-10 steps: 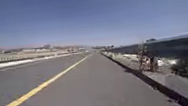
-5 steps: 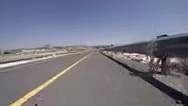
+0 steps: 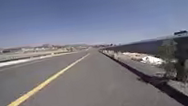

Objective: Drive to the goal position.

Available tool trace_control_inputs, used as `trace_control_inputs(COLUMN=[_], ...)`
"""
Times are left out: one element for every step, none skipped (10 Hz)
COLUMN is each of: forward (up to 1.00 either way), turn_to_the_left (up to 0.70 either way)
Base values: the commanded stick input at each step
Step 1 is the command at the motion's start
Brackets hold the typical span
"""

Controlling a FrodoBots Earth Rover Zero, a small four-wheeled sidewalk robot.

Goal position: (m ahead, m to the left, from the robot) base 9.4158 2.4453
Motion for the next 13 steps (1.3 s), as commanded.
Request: trace_control_inputs(forward=[0.85, 0.85, 0.85, 0.85, 0.85, 0.85, 0.85, 0.85, 0.85, 0.85, 0.85, 0.85, 0.85], turn_to_the_left=[0.00, 0.00, 0.00, 0.00, 0.00, 0.00, 0.00, 0.00, 0.00, 0.00, 0.00, 0.00, 0.00])
